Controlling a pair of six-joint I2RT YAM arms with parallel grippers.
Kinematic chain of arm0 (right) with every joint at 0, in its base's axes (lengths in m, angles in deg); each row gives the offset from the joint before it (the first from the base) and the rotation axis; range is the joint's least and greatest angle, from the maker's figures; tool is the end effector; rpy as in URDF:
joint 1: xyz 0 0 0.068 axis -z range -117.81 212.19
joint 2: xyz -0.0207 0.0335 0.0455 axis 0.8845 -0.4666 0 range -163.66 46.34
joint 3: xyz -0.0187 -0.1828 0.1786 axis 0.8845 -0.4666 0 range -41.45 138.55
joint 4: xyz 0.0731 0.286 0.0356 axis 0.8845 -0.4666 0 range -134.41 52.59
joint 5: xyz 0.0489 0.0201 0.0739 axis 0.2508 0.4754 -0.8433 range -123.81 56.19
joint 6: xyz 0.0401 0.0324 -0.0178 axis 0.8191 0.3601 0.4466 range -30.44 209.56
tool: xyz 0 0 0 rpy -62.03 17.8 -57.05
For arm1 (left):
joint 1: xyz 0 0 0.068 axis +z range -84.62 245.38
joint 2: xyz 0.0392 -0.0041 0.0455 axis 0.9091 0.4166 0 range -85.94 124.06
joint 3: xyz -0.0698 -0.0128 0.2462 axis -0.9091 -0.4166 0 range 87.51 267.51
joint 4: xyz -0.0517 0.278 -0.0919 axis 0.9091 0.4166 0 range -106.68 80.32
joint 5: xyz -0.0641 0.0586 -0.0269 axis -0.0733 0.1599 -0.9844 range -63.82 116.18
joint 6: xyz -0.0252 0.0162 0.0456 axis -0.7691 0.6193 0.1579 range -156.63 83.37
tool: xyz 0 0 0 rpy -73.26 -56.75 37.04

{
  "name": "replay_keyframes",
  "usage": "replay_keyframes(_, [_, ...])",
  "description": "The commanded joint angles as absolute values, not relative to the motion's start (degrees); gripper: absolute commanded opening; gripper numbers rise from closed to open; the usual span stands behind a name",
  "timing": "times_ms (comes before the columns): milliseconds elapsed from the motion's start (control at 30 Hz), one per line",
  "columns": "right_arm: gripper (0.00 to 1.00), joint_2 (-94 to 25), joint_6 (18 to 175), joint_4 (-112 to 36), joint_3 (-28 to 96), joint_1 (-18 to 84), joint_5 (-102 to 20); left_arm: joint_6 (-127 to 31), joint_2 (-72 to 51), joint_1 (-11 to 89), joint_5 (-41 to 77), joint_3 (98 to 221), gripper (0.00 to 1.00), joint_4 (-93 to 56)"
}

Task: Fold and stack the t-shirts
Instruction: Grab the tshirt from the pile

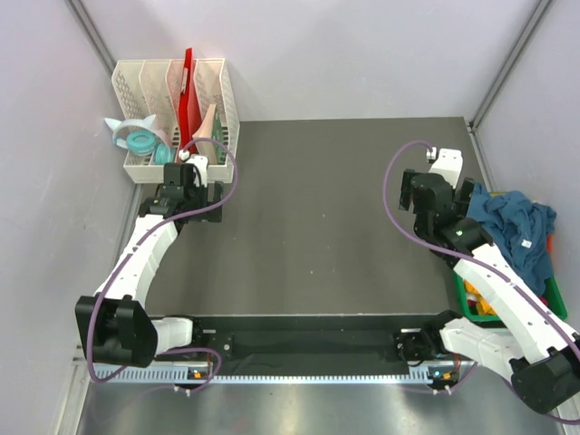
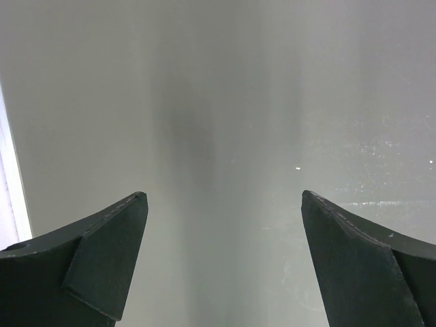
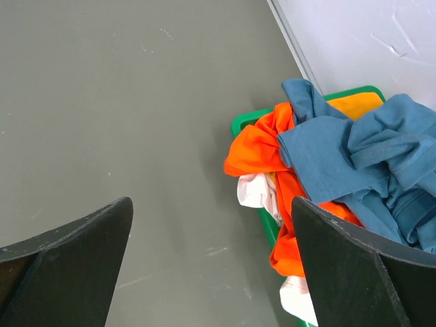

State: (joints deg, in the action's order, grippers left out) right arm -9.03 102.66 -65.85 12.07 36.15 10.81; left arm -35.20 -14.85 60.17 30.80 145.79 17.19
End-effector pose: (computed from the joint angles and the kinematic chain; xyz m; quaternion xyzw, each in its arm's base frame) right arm 0.2366 0.0871 0.3170 0.0974 0.8186 -0.1559 0.5442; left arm 0.3042 -0.0247 0.2625 0.0389 0.9280 0.0253 0.3698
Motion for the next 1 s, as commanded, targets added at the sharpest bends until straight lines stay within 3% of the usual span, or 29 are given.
replay_keyframes(0, [1.0, -7.71, 102.3, -65.0, 12.34, 36.96, 11.19, -34.26, -16.86, 60.46, 29.34, 145.61, 0.99, 15.57])
replay_keyframes(567, [0.98, -9.81, 98.52, -63.07, 12.95, 36.52, 6.46, -30.3, -18.27, 60.46, 26.53, 144.37, 0.98, 17.33])
replay_keyframes(633, [0.95, -11.39, 99.75, -62.72, 14.27, 32.78, 3.19, -30.12, -18.01, 59.94, 21.46, 144.99, 0.98, 18.47])
replay_keyframes(700, [0.97, -16.57, 99.84, -62.28, 17.41, 27.76, 7.98, -30.04, -17.04, 58.45, 21.26, 147.08, 0.98, 19.09])
replay_keyframes(800, [0.99, -23.6, 102.73, -63.42, 23.3, 24.22, 8.82, -28.81, -13.71, 54.05, 25.9, 152.08, 0.98, 20.4])
replay_keyframes(967, [1.0, -25.73, 102.83, -63.59, 27.54, 29.92, 7.68, -25.56, -9.58, 48.33, 37.07, 159.13, 0.98, 18.57])
